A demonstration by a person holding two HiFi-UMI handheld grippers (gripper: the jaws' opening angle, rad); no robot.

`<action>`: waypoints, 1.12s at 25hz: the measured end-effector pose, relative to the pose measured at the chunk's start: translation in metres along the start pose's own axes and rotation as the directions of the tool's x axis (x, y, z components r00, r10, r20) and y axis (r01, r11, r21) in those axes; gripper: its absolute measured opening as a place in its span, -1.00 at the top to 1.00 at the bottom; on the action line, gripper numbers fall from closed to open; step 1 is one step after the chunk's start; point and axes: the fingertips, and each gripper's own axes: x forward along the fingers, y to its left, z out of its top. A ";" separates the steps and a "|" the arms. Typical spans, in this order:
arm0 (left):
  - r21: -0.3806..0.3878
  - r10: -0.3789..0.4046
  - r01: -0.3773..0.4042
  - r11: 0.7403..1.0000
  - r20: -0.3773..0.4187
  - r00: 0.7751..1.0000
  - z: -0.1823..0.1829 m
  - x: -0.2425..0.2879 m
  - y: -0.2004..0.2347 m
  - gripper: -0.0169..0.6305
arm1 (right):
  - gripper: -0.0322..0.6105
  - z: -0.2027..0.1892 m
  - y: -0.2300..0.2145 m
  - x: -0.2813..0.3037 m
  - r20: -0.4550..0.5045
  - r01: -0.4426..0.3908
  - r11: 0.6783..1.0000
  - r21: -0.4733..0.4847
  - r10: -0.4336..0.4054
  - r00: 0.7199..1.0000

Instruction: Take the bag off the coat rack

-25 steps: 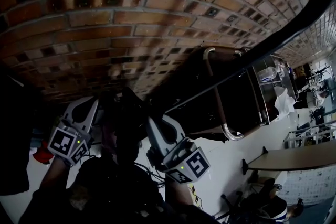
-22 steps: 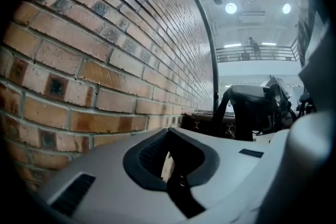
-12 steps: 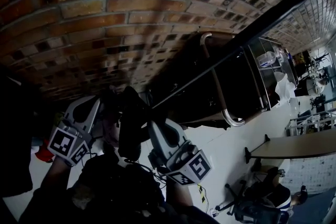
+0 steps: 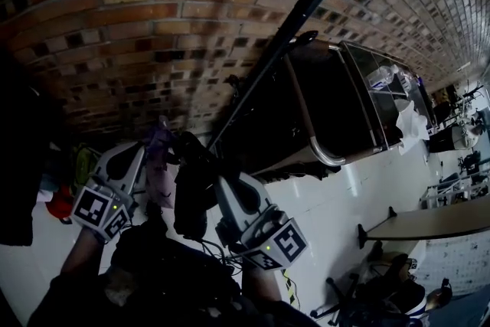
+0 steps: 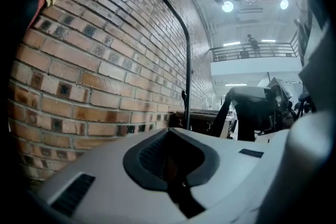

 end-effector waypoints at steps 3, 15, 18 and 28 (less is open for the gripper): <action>0.008 0.010 -0.010 1.000 0.001 1.000 -0.003 -0.017 -0.028 0.84 | 0.78 0.003 0.011 -0.029 0.003 -0.013 1.000 0.008 0.013 1.000; 0.019 0.019 -0.020 1.000 0.043 0.999 -0.016 -0.086 -0.129 0.84 | 0.78 -0.001 0.066 -0.137 -0.032 -0.035 0.999 0.012 0.035 0.999; 0.018 0.030 -0.031 0.999 0.053 0.998 -0.021 -0.107 -0.155 0.84 | 0.78 0.001 0.078 -0.168 -0.035 -0.030 1.000 0.007 0.030 0.999; 0.029 0.084 -0.086 0.996 0.068 0.994 -0.024 -0.178 -0.228 0.84 | 0.79 0.004 0.123 -0.239 -0.077 -0.070 0.997 0.014 0.071 0.994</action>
